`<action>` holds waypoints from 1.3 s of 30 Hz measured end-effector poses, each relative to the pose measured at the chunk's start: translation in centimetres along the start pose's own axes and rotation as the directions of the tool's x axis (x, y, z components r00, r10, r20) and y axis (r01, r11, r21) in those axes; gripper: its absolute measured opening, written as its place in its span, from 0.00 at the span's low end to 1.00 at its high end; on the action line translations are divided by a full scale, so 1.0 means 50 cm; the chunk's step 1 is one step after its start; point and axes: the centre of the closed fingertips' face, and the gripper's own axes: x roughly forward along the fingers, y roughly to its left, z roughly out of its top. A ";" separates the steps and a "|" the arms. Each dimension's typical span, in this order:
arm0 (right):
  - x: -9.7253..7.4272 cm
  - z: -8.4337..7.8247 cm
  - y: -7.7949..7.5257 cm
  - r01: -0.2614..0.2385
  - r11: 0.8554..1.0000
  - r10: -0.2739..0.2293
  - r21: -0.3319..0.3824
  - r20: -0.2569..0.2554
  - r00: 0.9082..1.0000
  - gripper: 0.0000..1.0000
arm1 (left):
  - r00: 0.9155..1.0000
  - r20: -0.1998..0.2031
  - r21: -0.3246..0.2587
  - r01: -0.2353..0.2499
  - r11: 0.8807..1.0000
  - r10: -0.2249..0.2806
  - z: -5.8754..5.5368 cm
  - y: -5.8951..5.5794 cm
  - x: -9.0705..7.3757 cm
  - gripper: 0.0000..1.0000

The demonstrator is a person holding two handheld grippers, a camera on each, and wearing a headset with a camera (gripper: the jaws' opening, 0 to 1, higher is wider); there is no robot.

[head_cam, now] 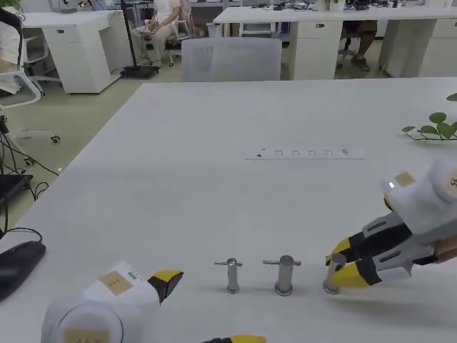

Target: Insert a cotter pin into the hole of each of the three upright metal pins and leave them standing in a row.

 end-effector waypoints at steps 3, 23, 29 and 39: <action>-0.001 0.006 -0.004 0.034 0.998 -0.036 0.058 0.034 0.999 0.22 | 1.000 -0.003 -0.001 0.003 1.000 -0.003 -0.001 -0.001 0.000 0.83; -0.008 0.022 -0.040 0.351 0.876 -0.398 0.331 0.086 0.913 0.33 | 1.000 -0.006 0.000 0.016 1.000 -0.016 0.001 -0.008 0.002 0.81; -0.005 0.021 -0.043 0.411 0.831 -0.472 0.374 0.084 0.878 0.32 | 1.000 0.002 0.001 0.017 1.000 -0.017 0.004 -0.009 0.001 0.81; -0.009 0.013 -0.045 0.490 0.744 -0.570 0.454 0.048 0.820 0.29 | 1.000 0.001 0.003 0.018 1.000 -0.018 0.004 -0.010 0.000 0.79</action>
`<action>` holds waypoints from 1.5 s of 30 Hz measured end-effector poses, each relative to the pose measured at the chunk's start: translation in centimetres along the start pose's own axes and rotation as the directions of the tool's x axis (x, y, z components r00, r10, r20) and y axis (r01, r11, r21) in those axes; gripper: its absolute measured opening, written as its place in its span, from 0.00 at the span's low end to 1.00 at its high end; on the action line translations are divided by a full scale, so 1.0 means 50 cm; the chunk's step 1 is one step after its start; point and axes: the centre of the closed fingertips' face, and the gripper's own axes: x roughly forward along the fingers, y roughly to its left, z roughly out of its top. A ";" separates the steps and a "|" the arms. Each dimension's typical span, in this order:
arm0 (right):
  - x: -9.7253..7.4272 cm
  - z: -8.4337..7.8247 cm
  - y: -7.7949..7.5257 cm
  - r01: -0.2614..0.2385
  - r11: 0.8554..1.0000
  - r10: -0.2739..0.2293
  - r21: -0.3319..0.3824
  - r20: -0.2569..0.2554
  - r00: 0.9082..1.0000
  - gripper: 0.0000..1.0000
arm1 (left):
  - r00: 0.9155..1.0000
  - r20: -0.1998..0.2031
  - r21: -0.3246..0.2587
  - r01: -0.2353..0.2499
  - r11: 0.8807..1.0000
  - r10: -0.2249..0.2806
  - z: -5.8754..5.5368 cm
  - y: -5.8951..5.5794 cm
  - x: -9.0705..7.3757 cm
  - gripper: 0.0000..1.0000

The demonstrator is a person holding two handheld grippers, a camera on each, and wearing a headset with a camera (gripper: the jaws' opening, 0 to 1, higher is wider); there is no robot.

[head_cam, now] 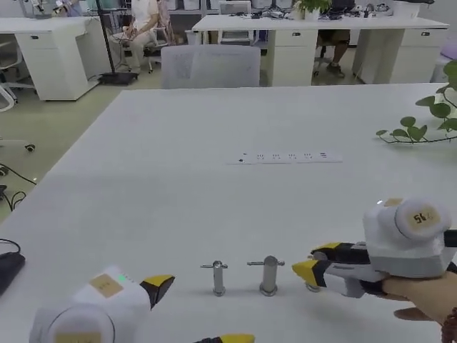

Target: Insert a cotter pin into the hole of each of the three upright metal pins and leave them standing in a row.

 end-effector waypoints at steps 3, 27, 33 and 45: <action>-0.002 -0.001 -0.002 0.021 1.000 -0.021 -0.003 0.003 1.000 0.28 | 1.000 -0.003 0.003 0.000 1.000 0.000 -0.001 0.000 0.000 0.79; -0.009 -0.008 -0.012 0.027 0.994 -0.027 -0.111 0.004 1.000 0.15 | 1.000 -0.012 0.004 0.000 1.000 0.000 -0.004 0.001 0.001 0.78; -0.010 -0.008 -0.013 -0.035 0.990 0.034 -0.134 -0.003 0.999 0.15 | 1.000 -0.017 0.005 0.001 1.000 -0.001 -0.006 0.001 0.001 0.78; -0.011 -0.011 -0.003 -0.213 0.951 0.205 -0.225 -0.057 0.977 0.15 | 1.000 -0.023 0.007 0.003 1.000 -0.003 -0.010 -0.001 0.001 0.78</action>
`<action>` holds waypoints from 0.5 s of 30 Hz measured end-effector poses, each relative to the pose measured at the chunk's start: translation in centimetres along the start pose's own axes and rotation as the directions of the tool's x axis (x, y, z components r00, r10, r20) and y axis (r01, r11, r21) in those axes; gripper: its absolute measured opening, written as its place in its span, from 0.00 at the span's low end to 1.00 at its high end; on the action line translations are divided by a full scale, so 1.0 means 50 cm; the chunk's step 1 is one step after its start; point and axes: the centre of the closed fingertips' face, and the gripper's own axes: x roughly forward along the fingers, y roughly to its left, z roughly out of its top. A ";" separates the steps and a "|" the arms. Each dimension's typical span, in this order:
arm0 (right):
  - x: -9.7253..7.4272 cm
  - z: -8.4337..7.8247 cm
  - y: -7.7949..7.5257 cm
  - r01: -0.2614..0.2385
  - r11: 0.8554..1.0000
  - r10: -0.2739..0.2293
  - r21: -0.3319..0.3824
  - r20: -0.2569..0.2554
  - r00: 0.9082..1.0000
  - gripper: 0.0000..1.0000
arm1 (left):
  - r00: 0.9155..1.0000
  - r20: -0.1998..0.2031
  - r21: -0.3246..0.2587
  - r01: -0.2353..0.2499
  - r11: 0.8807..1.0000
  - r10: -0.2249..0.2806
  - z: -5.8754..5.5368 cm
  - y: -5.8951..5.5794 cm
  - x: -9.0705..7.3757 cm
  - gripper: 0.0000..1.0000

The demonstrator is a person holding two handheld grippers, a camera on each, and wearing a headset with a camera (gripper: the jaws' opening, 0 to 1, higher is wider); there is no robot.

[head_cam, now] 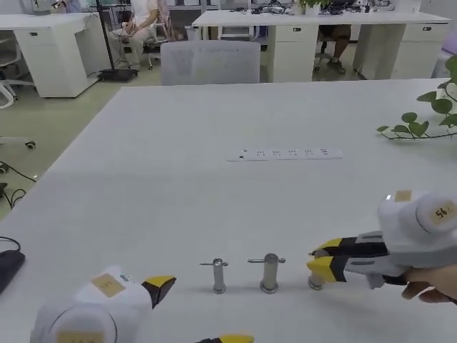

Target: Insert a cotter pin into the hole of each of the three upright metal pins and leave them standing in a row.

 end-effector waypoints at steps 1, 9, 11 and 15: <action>0.000 0.000 0.000 -0.006 1.000 0.006 0.000 -0.001 1.000 0.15 | 1.000 0.000 0.000 0.000 1.000 0.000 0.000 0.000 0.000 0.78; -0.001 0.003 0.013 -0.078 0.997 0.078 -0.021 -0.008 0.997 0.15 | 1.000 0.000 0.002 0.002 1.000 -0.002 0.000 0.000 0.001 0.78; -0.001 0.003 0.006 -0.086 0.996 0.086 -0.023 -0.004 0.996 0.15 | 1.000 0.004 0.001 0.001 1.000 -0.001 0.002 0.000 0.001 0.78; -0.002 0.005 0.012 -0.100 0.995 0.100 -0.008 0.009 0.995 0.16 | 1.000 0.004 0.000 -0.001 1.000 0.001 0.001 0.001 0.001 0.78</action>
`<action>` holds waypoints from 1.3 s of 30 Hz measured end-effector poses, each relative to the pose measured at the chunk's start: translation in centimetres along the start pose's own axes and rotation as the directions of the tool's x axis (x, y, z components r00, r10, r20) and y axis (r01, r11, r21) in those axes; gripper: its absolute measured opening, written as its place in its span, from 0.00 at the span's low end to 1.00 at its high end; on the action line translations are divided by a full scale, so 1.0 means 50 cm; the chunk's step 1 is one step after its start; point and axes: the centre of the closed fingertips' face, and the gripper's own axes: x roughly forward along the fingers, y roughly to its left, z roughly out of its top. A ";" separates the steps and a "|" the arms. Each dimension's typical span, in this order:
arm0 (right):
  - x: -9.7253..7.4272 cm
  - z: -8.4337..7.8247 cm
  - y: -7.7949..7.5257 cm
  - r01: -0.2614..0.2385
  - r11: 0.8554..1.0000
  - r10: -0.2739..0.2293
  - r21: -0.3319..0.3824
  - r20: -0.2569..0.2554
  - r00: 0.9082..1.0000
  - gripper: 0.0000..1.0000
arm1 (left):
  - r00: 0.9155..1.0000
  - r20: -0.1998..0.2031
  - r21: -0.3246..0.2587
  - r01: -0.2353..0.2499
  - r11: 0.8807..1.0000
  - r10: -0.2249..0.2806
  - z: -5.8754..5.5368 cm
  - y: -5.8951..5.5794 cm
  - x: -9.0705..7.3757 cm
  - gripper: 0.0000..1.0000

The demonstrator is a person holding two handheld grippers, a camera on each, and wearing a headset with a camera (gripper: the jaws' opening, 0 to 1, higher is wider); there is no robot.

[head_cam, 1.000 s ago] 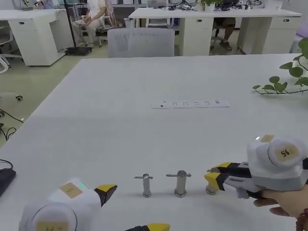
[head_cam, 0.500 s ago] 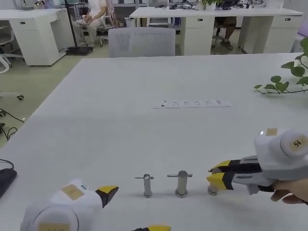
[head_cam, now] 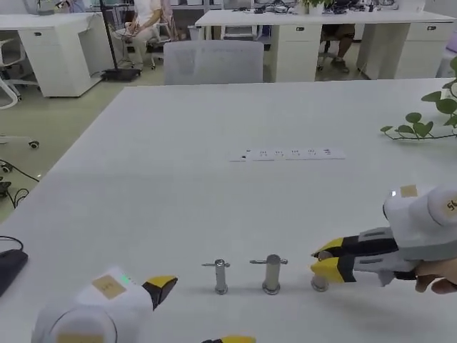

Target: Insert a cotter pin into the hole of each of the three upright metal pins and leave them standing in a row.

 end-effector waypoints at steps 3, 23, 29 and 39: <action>0.000 0.001 0.003 -0.006 1.000 0.006 0.008 0.004 1.000 0.16 | 1.000 0.001 0.000 -0.001 1.000 0.001 0.001 0.000 0.000 0.78; -0.009 0.006 0.004 0.009 0.998 -0.010 0.069 0.019 1.000 0.30 | 1.000 0.015 0.001 -0.002 1.000 0.002 0.007 0.000 -0.002 0.79; -0.027 0.028 0.005 0.011 0.996 -0.013 0.089 0.028 1.000 0.35 | 0.999 0.034 -0.005 -0.001 1.000 0.001 0.016 -0.001 -0.004 0.81; -0.061 0.059 -0.012 0.041 0.994 -0.042 0.101 0.001 0.999 0.39 | 0.999 0.049 -0.004 0.009 1.000 -0.008 0.024 -0.006 -0.003 0.85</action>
